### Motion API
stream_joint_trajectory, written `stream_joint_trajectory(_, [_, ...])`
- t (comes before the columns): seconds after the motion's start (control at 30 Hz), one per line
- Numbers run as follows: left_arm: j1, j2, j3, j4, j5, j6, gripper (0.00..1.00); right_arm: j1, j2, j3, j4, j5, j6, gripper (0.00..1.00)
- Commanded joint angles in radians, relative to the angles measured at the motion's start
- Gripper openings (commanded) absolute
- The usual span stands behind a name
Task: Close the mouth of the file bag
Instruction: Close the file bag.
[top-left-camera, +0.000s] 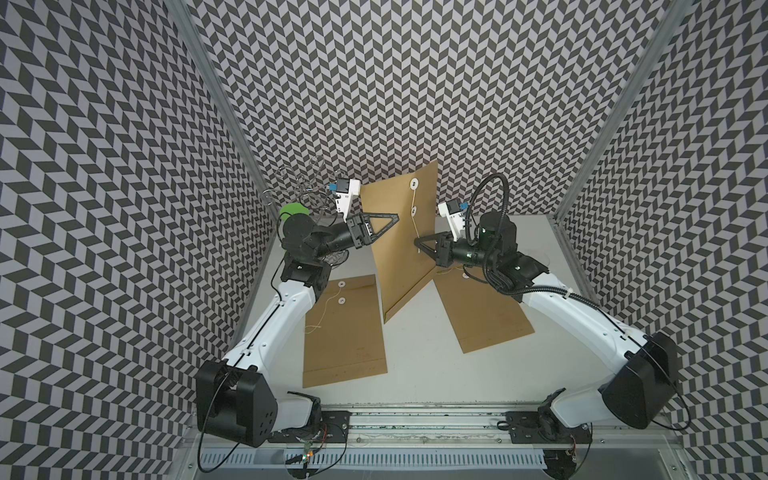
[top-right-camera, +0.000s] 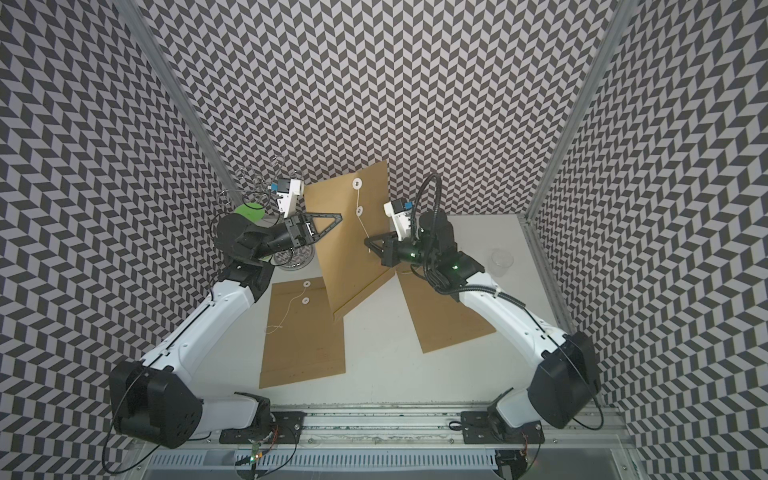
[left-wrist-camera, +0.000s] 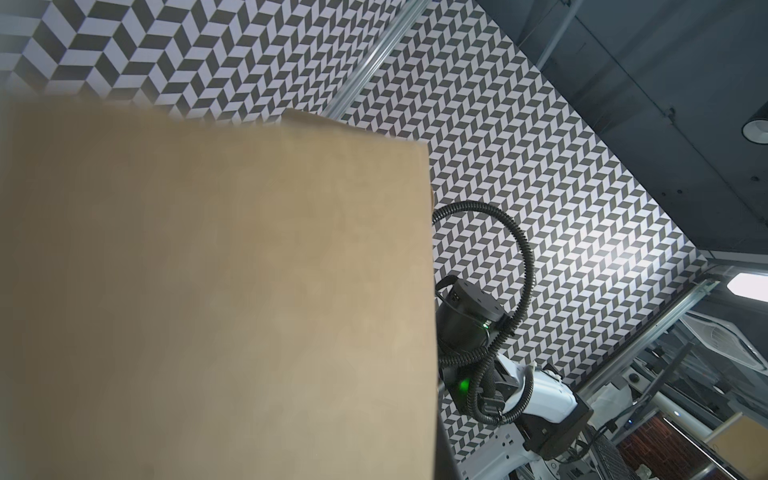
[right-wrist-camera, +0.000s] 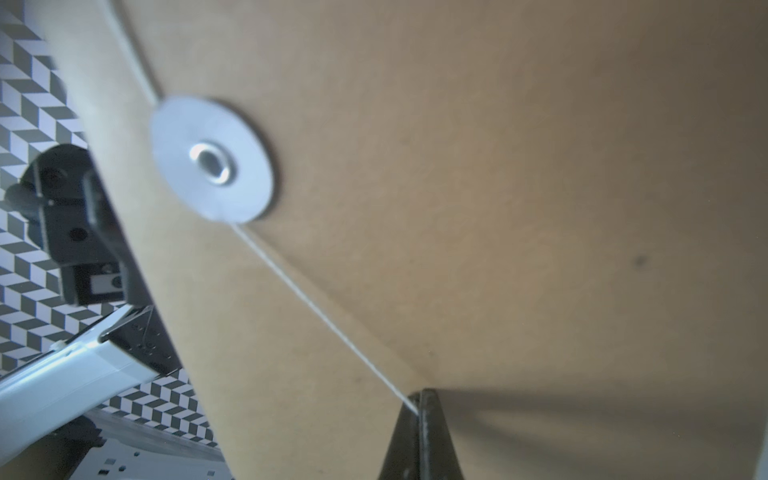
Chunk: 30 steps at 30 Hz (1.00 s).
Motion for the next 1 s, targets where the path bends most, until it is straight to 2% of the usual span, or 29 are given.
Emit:
stream_joint_trajectory(0.0, [-0.025, -0.043, 0.031, 0.105, 0.063, -0.032, 0.0, -0.014, 0.023, 0.054, -0.016, 0.003, -0.001, 0.0])
stream_joint_trajectory(0.17, [-0.053, -0.049, 0.045, 0.043, 0.113, 0.019, 0.0, -0.018, 0.043, 0.145, -0.114, 0.104, -0.05, 0.0])
stream_joint_trajectory(0.33, [-0.055, -0.061, 0.037, -0.045, 0.109, 0.082, 0.0, -0.019, 0.057, 0.241, -0.226, 0.234, -0.101, 0.0])
stream_joint_trajectory(0.5, [-0.05, -0.064, 0.043, -0.125, 0.089, 0.133, 0.0, -0.017, 0.039, 0.269, -0.277, 0.326, -0.13, 0.0])
stream_joint_trajectory(0.77, [-0.049, -0.061, 0.048, -0.201, 0.077, 0.175, 0.0, -0.008, 0.032, 0.323, -0.323, 0.395, -0.153, 0.0])
stream_joint_trajectory(0.8, [-0.049, -0.062, 0.046, -0.216, 0.045, 0.186, 0.0, -0.005, 0.033, 0.332, -0.329, 0.401, -0.157, 0.0])
stream_joint_trajectory(0.97, [-0.048, -0.068, 0.033, -0.264, 0.025, 0.218, 0.0, 0.018, 0.043, 0.364, -0.354, 0.445, -0.17, 0.0])
